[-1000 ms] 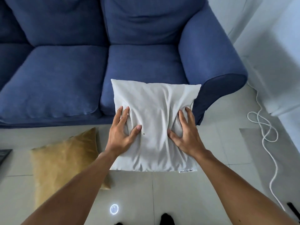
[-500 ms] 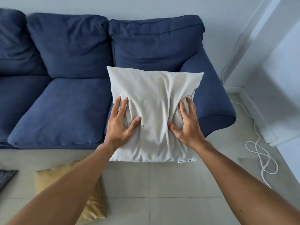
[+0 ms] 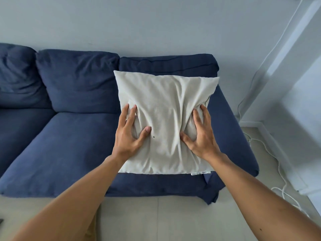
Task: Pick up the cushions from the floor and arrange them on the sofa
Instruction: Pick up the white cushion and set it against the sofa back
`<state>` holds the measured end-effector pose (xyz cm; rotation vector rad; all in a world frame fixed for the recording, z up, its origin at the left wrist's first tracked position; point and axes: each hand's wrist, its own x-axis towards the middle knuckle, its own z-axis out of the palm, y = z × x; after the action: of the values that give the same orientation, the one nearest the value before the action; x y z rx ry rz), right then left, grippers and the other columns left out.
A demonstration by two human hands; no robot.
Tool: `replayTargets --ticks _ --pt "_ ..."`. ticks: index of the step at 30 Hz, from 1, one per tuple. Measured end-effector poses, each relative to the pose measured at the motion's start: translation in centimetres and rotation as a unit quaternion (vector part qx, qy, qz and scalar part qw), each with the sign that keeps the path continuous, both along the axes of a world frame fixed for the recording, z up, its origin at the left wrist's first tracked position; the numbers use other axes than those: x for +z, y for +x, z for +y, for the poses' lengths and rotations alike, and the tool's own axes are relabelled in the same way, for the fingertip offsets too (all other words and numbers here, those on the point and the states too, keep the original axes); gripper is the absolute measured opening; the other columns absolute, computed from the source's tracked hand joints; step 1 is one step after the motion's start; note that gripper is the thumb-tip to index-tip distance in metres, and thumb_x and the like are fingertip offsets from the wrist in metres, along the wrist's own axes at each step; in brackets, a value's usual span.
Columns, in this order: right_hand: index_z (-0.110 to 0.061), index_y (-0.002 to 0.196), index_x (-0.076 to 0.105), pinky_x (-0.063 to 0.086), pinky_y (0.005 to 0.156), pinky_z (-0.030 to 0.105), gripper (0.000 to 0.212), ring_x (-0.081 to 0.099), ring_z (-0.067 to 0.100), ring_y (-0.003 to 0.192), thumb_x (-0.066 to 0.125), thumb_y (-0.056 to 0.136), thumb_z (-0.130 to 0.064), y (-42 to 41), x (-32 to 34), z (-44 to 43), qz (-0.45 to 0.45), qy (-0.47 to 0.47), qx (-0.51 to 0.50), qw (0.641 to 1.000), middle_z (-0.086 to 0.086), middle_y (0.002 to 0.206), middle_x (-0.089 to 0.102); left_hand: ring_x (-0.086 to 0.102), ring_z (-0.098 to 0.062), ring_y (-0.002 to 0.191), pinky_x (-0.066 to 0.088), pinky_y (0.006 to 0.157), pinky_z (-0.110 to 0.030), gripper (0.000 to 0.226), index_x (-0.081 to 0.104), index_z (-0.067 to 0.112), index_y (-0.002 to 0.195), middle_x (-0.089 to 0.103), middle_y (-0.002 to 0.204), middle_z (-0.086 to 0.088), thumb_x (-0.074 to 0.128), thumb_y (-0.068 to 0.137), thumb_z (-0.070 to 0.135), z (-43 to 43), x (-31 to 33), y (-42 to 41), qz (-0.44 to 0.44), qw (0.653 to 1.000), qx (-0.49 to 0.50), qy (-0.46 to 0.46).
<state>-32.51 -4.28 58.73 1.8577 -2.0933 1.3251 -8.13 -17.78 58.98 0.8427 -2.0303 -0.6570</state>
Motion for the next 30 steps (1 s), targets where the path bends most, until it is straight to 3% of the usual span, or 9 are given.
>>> replayTargets --ticks 7,13,18,22,26,30 --pt "-0.019 0.157 0.018 0.008 0.119 0.012 0.092 0.007 0.036 0.156 0.067 0.087 -0.054 -3.5 0.5 -7.8 0.004 -0.020 0.002 1.000 0.028 0.165 0.008 0.005 0.001 0.156 0.011 0.117 -0.005 0.089 0.021 0.029 0.163 0.008 0.172 -0.001 0.062 0.091 0.061 -7.9 -0.2 -3.6 0.026 1.000 -0.005 -0.010" --pt "-0.017 0.159 0.018 0.008 0.119 0.011 0.096 0.005 0.031 0.157 0.065 0.088 -0.059 -6.8 -0.5 -14.3 0.016 -0.034 -0.001 0.999 0.025 0.166 0.006 0.007 -0.015 0.160 0.015 0.122 -0.013 0.089 0.016 0.030 0.164 0.006 0.172 -0.002 0.061 0.093 0.059 -14.5 -1.5 -7.0 0.035 0.999 -0.016 -0.029" --pt "-0.018 0.159 0.018 0.009 0.118 0.009 0.096 0.000 0.021 0.158 0.066 0.087 -0.059 -9.6 -2.5 -18.8 0.022 -0.035 -0.012 0.999 0.025 0.166 0.005 0.006 -0.022 0.160 0.028 0.125 -0.045 0.089 0.015 0.023 0.164 0.006 0.172 -0.010 0.059 0.096 0.060 -19.6 -3.6 -10.0 0.043 0.997 -0.023 -0.065" --pt "-0.019 0.159 0.016 0.008 0.117 0.008 0.098 -0.004 0.017 0.157 0.066 0.087 -0.061 -12.4 -4.9 -22.3 0.022 -0.031 -0.023 0.999 0.023 0.167 0.002 0.007 -0.028 0.160 0.032 0.121 -0.058 0.086 0.016 0.024 0.163 0.006 0.171 -0.016 0.058 0.097 0.060 -23.2 -5.7 -13.0 0.037 0.996 -0.031 -0.081" --pt "-0.019 0.161 0.013 0.011 0.117 0.008 0.102 -0.002 0.021 0.158 0.069 0.085 -0.059 -16.1 -8.8 -26.2 0.030 -0.035 -0.026 0.999 0.022 0.168 0.000 0.009 -0.030 0.160 0.032 0.120 -0.059 0.085 0.016 0.024 0.162 0.007 0.170 -0.019 0.057 0.097 0.059 -27.2 -9.8 -16.8 0.033 0.995 -0.023 -0.087" --pt "-0.018 0.159 0.016 0.012 0.116 0.008 0.101 -0.002 0.020 0.158 0.070 0.084 -0.058 -19.0 -13.3 -29.4 0.031 -0.035 -0.023 0.999 0.020 0.168 -0.001 0.008 -0.030 0.160 0.024 0.126 -0.046 0.085 0.011 0.033 0.164 0.006 0.170 -0.020 0.057 0.097 0.059 -30.1 -14.6 -19.6 0.035 0.993 -0.012 -0.115"
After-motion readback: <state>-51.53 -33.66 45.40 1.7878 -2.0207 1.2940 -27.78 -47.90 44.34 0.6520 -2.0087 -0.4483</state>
